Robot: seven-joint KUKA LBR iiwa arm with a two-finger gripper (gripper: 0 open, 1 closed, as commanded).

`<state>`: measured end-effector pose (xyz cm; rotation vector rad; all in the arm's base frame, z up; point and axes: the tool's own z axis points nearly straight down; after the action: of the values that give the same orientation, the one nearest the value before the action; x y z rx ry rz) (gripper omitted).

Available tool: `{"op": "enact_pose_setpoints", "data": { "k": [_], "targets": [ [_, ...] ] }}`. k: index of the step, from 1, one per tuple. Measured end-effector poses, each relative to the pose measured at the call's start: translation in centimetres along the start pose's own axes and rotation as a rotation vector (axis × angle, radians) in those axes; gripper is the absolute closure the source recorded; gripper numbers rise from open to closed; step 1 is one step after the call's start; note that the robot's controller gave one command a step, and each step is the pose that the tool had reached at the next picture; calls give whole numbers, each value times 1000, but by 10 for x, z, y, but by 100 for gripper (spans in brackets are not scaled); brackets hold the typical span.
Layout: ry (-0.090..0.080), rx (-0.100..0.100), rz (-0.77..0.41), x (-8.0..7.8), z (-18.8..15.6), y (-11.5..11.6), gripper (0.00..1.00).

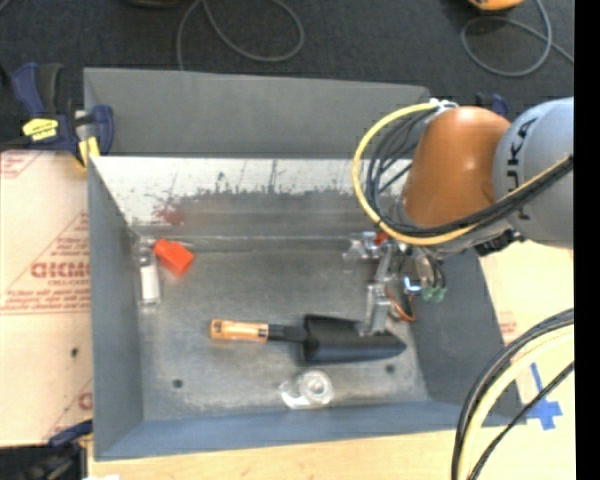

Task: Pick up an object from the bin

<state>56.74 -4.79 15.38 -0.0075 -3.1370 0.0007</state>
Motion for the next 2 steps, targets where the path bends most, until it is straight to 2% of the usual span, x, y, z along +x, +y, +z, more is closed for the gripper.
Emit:
{"op": "enact_pose_setpoints", "data": {
  "k": [1, 2],
  "targets": [
    [-8, 1, -1, -2, -5, 0, 0],
    [-14, 3, -100, 3, 16, 8, 0]
  ]
}}
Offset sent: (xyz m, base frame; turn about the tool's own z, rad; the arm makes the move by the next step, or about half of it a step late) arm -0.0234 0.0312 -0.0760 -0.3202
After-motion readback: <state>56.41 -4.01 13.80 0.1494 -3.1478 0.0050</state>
